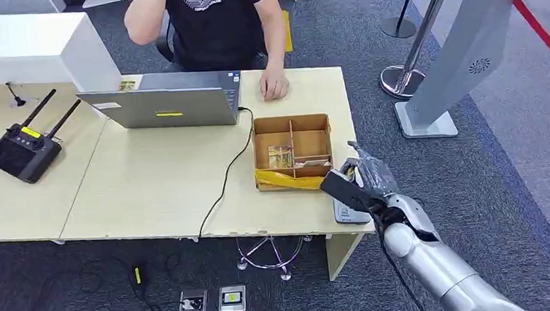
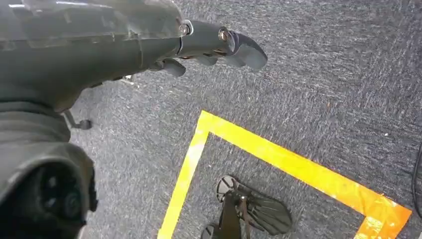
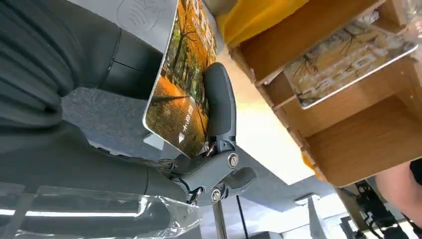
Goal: Pass the card to the sensor for recognition and then transmit it.
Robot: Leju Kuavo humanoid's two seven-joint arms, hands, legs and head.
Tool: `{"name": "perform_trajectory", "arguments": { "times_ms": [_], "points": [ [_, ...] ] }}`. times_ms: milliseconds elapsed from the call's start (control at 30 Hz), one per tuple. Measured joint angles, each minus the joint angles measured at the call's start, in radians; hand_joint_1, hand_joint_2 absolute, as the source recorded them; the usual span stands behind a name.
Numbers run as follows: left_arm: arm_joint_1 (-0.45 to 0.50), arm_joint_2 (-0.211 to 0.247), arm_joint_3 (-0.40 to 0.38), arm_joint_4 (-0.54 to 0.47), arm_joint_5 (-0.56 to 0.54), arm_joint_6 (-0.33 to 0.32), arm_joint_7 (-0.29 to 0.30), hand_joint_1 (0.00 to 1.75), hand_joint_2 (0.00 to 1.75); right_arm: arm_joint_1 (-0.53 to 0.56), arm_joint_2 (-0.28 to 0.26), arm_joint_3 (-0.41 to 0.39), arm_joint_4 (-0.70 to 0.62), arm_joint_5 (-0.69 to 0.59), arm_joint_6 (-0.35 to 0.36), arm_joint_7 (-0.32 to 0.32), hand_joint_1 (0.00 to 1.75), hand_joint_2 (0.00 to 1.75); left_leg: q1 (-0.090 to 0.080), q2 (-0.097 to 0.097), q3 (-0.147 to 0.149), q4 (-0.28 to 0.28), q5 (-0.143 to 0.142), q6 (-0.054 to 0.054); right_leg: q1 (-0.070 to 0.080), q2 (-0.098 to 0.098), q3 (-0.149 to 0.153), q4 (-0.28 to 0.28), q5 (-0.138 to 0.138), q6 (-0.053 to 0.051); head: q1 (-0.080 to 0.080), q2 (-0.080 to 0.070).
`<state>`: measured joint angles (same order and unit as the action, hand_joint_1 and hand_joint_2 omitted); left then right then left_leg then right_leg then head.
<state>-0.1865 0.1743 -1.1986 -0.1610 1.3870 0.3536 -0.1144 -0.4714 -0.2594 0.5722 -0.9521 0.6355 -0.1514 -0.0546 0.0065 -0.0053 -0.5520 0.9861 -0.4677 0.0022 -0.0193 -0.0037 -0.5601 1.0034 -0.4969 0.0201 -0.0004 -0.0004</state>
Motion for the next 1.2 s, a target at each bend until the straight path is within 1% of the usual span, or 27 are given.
{"name": "perform_trajectory", "arguments": {
  "times_ms": [100, 700, 1000, 1200],
  "points": [
    [0.000, 0.000, 0.001, 0.000, 0.005, 0.003, 0.001, 0.00, 0.00, -0.001, 0.007, 0.005, 0.009, 0.000, 0.005, 0.000, 1.75, 1.75, 0.000, 0.000, 0.000, 0.000, 0.000, 0.000, 0.000, 0.000, 0.000, 0.000, 0.000, 0.000, 0.000, 0.000],
    [0.000, 0.000, 0.008, 0.000, 0.007, 0.011, 0.001, 0.00, 0.00, -0.015, 0.010, 0.006, 0.059, -0.035, 0.012, 0.002, 1.75, 1.75, 0.000, 0.000, 0.000, 0.000, 0.000, 0.000, 0.000, 0.000, 0.000, 0.000, 0.000, 0.000, 0.000, 0.000],
    [0.001, 0.000, 0.016, 0.000, 0.003, 0.011, 0.001, 0.00, 0.00, -0.038, -0.012, 0.006, 0.066, -0.092, 0.026, 0.027, 1.75, 1.75, 0.000, 0.000, 0.000, 0.000, 0.000, 0.000, 0.000, 0.000, 0.000, 0.000, 0.000, 0.000, 0.000, 0.000],
    [0.000, 0.000, 0.021, 0.000, 0.002, 0.010, 0.001, 0.00, 0.00, -0.038, -0.014, 0.006, 0.076, -0.102, 0.021, 0.034, 1.75, 1.75, 0.000, 0.000, 0.000, 0.000, 0.000, 0.000, 0.000, 0.000, 0.000, 0.000, 0.000, 0.000, 0.000, 0.000]
  ]
}}
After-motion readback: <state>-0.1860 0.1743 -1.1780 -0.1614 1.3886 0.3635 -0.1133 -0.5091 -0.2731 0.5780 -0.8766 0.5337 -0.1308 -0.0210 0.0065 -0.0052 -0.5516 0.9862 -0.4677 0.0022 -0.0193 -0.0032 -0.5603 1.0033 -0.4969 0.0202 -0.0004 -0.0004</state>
